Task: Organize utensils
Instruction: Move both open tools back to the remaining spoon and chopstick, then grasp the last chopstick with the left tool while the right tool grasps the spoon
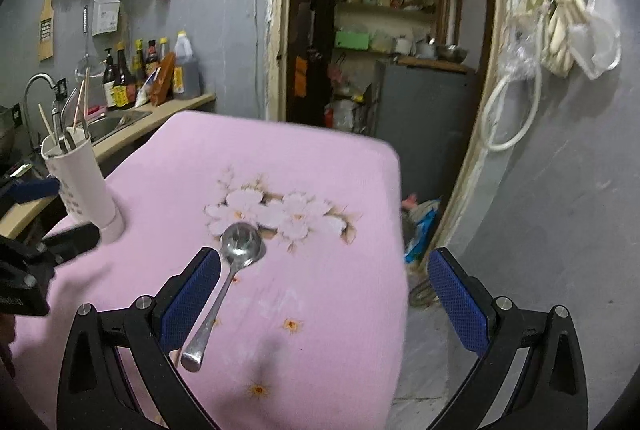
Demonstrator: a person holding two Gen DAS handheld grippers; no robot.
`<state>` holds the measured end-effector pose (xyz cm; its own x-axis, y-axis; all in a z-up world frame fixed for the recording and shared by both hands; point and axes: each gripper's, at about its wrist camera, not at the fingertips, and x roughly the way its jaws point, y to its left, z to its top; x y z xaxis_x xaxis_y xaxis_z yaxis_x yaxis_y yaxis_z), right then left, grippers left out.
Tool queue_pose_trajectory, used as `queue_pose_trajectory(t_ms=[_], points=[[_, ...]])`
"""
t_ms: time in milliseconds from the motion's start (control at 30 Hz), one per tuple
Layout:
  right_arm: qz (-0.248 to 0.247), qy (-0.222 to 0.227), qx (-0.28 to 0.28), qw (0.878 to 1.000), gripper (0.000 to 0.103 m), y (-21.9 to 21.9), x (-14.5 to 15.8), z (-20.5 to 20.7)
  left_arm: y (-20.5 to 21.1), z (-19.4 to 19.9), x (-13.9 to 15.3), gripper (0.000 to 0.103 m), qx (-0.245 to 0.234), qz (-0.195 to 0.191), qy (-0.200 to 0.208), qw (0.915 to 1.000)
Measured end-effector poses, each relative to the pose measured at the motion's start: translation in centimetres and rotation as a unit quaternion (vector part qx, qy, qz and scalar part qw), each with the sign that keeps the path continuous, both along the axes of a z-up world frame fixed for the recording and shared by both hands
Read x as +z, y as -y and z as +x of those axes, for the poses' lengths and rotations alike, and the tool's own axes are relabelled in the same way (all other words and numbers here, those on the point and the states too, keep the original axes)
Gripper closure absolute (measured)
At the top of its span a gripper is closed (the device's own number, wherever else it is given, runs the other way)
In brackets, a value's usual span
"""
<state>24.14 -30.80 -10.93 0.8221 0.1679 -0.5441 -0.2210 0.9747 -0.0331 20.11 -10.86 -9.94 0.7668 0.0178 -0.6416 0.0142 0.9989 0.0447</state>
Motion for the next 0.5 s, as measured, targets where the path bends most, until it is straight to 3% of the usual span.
queue_pose_trajectory(t_ms=[67, 200, 500], points=[[0.009, -0.016, 0.013, 1.000, 0.002, 0.2, -0.8, 1.0, 0.3, 0.7, -1.2, 0.003, -0.009, -0.015, -0.028, 0.9995], [0.025, -0.045, 0.037, 0.998, 0.003, 0.4, -2.8, 2.8, 1.1, 1.5, -3.2, 0.019, -0.024, -0.029, -0.068, 0.9970], [0.014, -0.108, 0.078, 0.991, 0.029, -0.3, -7.0, 5.5, 3.9, 3.4, -6.5, 0.042, -0.067, -0.041, -0.138, 0.9874]])
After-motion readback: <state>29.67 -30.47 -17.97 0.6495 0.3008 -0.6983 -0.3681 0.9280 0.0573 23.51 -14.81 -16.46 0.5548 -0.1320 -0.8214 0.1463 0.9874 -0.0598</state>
